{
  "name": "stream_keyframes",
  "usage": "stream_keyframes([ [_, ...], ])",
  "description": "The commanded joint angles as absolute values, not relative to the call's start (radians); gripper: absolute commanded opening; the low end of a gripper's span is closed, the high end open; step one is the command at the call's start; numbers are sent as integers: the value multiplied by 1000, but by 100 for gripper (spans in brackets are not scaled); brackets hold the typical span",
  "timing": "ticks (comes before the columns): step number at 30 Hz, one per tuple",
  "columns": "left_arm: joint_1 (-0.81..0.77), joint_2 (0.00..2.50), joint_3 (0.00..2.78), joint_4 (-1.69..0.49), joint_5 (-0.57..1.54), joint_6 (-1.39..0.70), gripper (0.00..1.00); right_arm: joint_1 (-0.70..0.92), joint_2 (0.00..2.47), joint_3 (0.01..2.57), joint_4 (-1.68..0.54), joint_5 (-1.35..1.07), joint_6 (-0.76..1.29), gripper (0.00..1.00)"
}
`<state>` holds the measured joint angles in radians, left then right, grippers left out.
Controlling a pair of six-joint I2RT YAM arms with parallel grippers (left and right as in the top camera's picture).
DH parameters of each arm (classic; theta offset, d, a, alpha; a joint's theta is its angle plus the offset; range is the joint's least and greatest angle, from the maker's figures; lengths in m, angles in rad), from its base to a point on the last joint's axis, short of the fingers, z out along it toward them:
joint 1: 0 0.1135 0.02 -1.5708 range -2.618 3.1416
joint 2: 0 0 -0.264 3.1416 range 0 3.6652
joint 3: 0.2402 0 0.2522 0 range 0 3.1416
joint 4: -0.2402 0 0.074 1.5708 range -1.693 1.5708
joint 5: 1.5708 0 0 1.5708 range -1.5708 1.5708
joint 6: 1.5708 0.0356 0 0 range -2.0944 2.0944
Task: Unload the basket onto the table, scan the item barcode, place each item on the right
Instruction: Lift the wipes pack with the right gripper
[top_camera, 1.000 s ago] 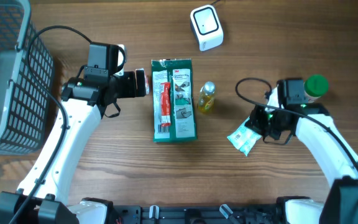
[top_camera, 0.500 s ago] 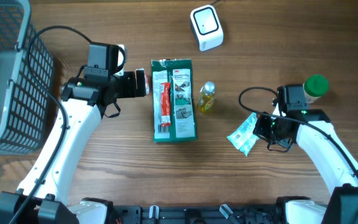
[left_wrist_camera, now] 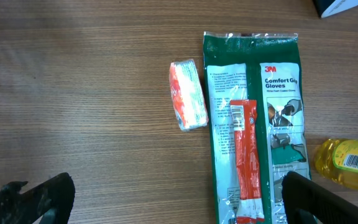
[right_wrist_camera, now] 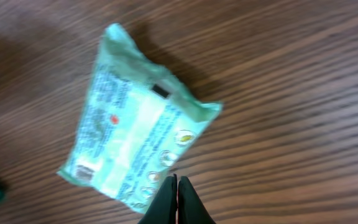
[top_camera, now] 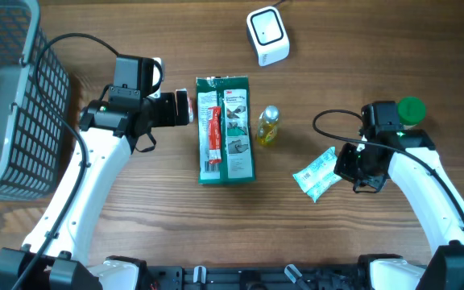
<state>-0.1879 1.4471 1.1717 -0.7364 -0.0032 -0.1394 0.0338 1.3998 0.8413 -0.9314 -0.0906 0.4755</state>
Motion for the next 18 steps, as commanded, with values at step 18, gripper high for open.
stream_keyframes([
  [18,-186,1442,1181,-734,-13,-135,100,36,1403,411,-472,-522,805,7],
])
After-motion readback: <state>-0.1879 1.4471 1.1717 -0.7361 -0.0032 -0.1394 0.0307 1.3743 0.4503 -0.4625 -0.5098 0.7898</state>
